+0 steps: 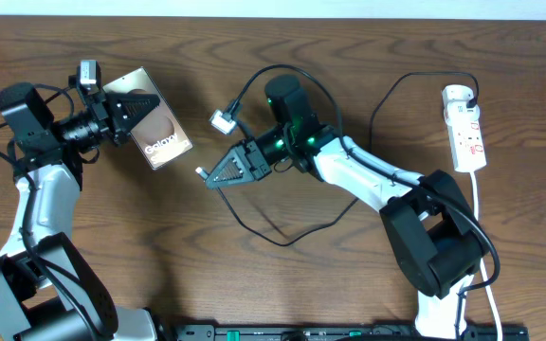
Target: Plug charger to phone and switch on socket
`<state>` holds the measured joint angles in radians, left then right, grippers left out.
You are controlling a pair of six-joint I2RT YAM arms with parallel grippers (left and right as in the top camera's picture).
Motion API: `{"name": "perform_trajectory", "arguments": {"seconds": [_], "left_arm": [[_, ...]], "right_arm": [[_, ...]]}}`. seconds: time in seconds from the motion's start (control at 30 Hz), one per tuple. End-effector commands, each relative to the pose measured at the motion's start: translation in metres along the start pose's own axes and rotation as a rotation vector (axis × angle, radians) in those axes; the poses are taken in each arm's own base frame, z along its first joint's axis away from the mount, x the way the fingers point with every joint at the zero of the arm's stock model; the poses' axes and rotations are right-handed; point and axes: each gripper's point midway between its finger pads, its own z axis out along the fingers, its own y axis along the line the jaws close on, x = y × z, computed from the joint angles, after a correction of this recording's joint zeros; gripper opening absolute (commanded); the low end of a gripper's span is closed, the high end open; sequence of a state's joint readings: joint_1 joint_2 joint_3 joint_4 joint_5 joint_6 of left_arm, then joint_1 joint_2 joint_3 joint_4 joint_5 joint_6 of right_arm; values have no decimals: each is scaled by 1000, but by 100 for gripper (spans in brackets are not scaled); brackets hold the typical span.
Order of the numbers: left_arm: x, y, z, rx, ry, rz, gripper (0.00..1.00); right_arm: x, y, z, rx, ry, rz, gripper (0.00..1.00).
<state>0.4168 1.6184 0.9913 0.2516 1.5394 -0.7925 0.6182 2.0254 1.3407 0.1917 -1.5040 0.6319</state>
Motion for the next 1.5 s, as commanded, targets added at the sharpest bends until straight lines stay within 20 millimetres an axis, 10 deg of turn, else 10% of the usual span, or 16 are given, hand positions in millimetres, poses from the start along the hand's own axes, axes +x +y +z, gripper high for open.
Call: {"name": "perform_trajectory", "arguments": {"seconds": [0.0,0.2,0.33,0.47,0.83,1.47], "left_arm": [[5,-5,0,21,24,-3,8],[5,-5,0,21,24,-4,7],[5,-5,0,21,24,-3,8],[4,-5,0,21,24,2,7],[4,-5,0,22,24,5,8],[4,-5,0,22,24,5,8]], "right_arm": [[-4,5,-10,-6,-10,25,1],[-1,-52,-33,248,-149,254,1],[51,-124,-73,703,-185,553,1],[108,-153,-121,1095,-129,737,1],[158,-147,-156,1354,-22,884,1],[208,-145,-140,1320,78,1001,1]]}}
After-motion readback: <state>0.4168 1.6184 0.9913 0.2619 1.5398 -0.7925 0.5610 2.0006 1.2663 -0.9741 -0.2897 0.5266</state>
